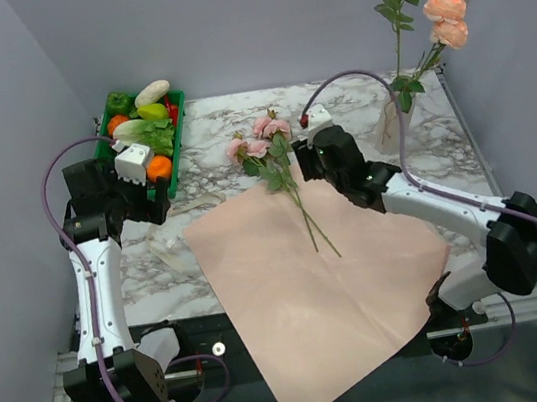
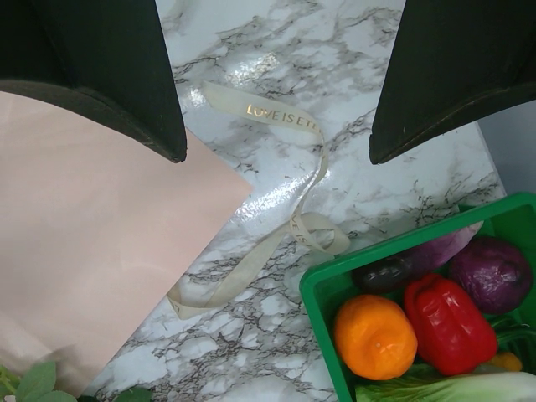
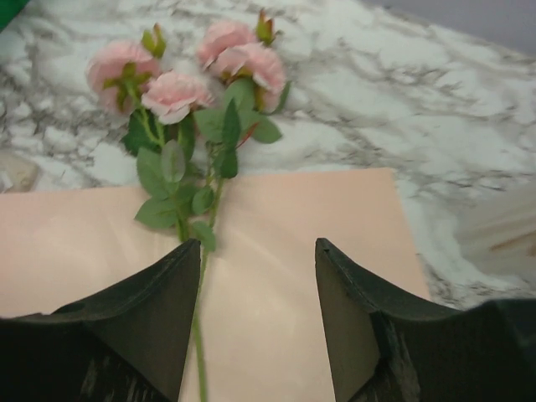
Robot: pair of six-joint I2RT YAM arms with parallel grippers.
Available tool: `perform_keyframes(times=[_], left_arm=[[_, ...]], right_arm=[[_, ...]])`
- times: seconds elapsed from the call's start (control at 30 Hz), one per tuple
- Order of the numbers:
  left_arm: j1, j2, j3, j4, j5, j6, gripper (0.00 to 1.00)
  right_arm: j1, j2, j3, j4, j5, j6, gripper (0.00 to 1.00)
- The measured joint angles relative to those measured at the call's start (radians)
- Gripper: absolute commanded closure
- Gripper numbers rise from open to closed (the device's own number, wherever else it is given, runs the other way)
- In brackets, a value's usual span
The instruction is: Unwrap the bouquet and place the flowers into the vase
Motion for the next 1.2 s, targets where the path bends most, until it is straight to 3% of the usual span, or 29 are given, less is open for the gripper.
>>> perform_keyframes(times=[0.2,0.7,1.2], left_arm=[[0.000,-0.003,0.000,-0.006,0.000,-0.003,0.01],[0.000,-0.002,-0.014,-0.005,-0.001,-0.003,0.01],[0.000,0.018,-0.026,0.002,-0.001,-0.003,0.01]], right_arm=[[0.002,0.221,0.130,-0.156,-0.126,0.037,0.44],[-0.034,0.585,0.402,-0.280,-0.179,0.050,0.48],[-0.084,0.669,0.443,-0.331,-0.193,0.074,0.50]])
